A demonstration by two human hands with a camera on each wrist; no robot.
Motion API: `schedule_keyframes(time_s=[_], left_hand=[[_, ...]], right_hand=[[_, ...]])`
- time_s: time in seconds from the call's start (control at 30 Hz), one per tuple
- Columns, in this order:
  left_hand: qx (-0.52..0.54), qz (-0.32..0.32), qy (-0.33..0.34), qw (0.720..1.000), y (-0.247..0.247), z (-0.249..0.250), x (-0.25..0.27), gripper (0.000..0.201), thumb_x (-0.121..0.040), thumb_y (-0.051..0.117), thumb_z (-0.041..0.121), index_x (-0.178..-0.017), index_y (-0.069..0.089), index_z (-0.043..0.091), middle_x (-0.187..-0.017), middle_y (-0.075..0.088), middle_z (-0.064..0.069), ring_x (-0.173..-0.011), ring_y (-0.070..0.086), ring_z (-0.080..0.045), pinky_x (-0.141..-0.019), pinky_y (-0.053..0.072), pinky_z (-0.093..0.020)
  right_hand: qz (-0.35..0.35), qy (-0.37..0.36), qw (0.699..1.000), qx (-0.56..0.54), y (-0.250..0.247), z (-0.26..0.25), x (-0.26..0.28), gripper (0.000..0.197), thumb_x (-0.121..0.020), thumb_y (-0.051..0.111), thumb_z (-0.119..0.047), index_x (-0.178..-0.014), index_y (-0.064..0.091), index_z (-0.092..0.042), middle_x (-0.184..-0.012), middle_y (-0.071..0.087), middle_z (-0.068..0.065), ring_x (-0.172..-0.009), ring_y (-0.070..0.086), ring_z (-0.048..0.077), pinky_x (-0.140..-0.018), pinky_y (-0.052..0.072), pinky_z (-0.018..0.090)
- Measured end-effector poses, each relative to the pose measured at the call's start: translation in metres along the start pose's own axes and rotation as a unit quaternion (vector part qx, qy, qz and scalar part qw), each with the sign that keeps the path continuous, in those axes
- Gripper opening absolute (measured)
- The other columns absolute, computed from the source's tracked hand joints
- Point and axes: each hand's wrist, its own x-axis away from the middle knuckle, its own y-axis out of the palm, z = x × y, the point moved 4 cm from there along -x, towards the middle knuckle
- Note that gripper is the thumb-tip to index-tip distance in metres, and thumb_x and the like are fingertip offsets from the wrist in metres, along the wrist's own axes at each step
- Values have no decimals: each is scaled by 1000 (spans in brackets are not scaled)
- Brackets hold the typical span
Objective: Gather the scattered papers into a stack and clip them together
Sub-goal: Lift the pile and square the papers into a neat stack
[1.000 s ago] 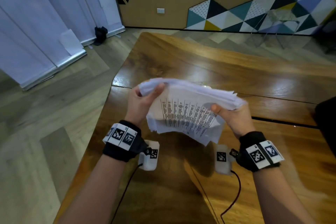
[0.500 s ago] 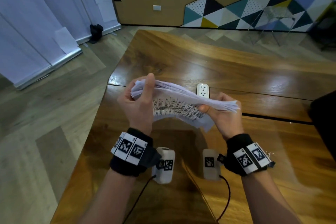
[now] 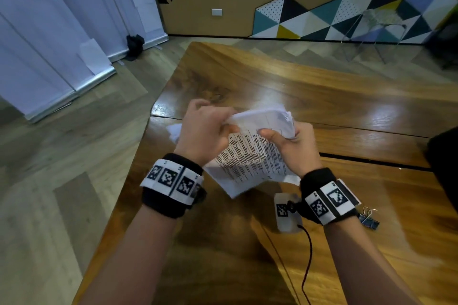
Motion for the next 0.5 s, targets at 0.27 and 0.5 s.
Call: schedule_keyframes(time_s=[0.27,0.5], left_hand=[[273,86,-157,945,-21,-57,20,19,-66,65,38,-84,69,30,-69,70,-10,-66,56,-11,-65,52,-46],[368,86,-211,901,-30,-94,28,38,-76,72,3,-59,72,37,-54,68,25,-50,61,6,-51,53,-17]], right_hand=[[-34,36,995,82,-44,49,16,36,-84,64,-24,-113,62,-3,-103,68,14,-95,66,29,-75,58,39],[31,159,984,-71,-66,91,34,30,-66,81,-29,-91,70,-16,-83,77,-5,-79,71,10,-70,56,25]])
